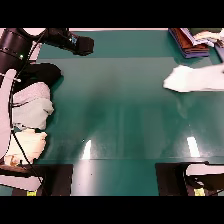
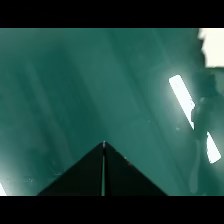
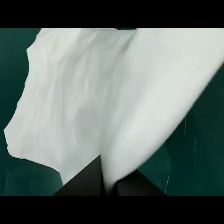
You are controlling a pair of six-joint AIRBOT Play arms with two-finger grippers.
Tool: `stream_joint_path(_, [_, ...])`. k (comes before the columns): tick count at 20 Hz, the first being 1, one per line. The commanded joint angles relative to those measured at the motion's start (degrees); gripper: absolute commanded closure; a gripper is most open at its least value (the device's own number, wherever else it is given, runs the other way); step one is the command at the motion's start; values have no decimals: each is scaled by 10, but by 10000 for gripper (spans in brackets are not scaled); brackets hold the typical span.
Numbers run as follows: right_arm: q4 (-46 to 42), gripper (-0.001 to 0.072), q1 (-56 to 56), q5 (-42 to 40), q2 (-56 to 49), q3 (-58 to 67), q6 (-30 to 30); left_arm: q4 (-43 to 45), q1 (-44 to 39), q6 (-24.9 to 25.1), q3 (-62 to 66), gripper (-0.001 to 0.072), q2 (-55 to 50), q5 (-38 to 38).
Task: Fold the shirts.
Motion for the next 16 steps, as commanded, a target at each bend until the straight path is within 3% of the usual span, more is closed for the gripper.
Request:
stream_joint_path(1, [-26, 700, -101, 7, 23, -20, 27, 0, -2, 0, 0, 686, 0, 2])
stream_joint_path(5, [-131, 700, -116, -25, 86, -132, 68, 0, -2, 1, 0, 686, 0, 6])
stream_joint_path(12, [-129, 696, -61, -37, 217, -350, 97, 0, -2, 1, 0, 685, 0, 6])
stream_joint_path(13, [-129, 648, -47, -40, 236, -372, 97, 0, -2, 3, 0, 685, 0, 6])
stream_joint_path(15, [-130, 388, -30, -44, 267, -401, 96, 0, -2, 12, 0, 685, 0, 5])
stream_joint_path(16, [-130, 326, -29, -45, 280, -407, 96, 0, -2, 13, 0, 685, 0, 3])
